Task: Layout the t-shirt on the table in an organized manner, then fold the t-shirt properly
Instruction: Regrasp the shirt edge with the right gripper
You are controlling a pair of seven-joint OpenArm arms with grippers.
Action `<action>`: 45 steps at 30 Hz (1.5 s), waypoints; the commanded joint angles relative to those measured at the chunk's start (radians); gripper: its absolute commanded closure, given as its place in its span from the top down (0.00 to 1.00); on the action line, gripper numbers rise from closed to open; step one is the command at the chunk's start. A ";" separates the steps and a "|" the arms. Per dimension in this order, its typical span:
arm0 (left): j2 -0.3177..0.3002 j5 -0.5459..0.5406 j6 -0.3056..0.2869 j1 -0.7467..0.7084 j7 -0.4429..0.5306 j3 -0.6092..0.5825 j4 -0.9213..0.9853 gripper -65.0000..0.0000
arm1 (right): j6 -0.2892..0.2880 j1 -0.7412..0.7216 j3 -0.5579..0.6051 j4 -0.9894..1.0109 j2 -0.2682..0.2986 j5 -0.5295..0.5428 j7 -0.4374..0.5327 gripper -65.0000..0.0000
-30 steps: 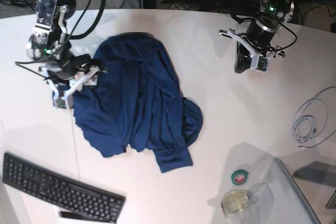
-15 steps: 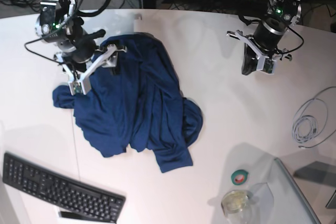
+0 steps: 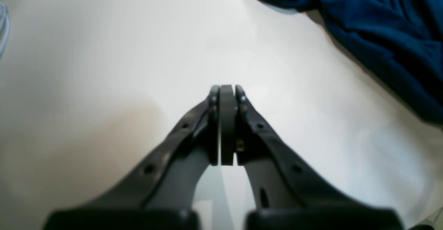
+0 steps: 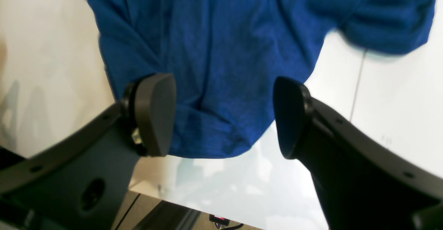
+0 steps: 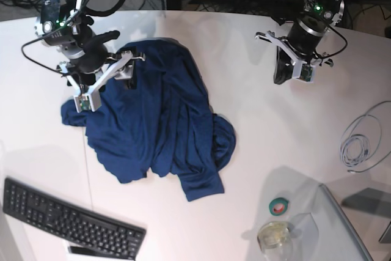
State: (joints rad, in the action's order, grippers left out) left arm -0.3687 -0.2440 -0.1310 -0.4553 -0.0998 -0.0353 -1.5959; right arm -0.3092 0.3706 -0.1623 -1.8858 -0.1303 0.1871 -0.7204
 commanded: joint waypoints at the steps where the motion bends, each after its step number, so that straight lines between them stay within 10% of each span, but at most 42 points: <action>1: -0.008 -0.005 0.001 -0.007 0.027 0.004 -0.022 0.00 | -0.002 0.000 0.002 -0.022 0.001 0.012 0.015 0.62; 45: 0.026 -0.010 0.001 -0.012 0.027 -0.047 -0.024 0.00 | -0.002 0.006 0.010 -0.016 0.001 0.012 0.014 0.62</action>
State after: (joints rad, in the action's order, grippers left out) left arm -0.3355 -0.2447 -0.1310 -0.4660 -0.0975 -0.0864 -1.5997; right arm -0.3096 0.3782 -0.1562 -1.8866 -0.1299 0.1837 -0.7265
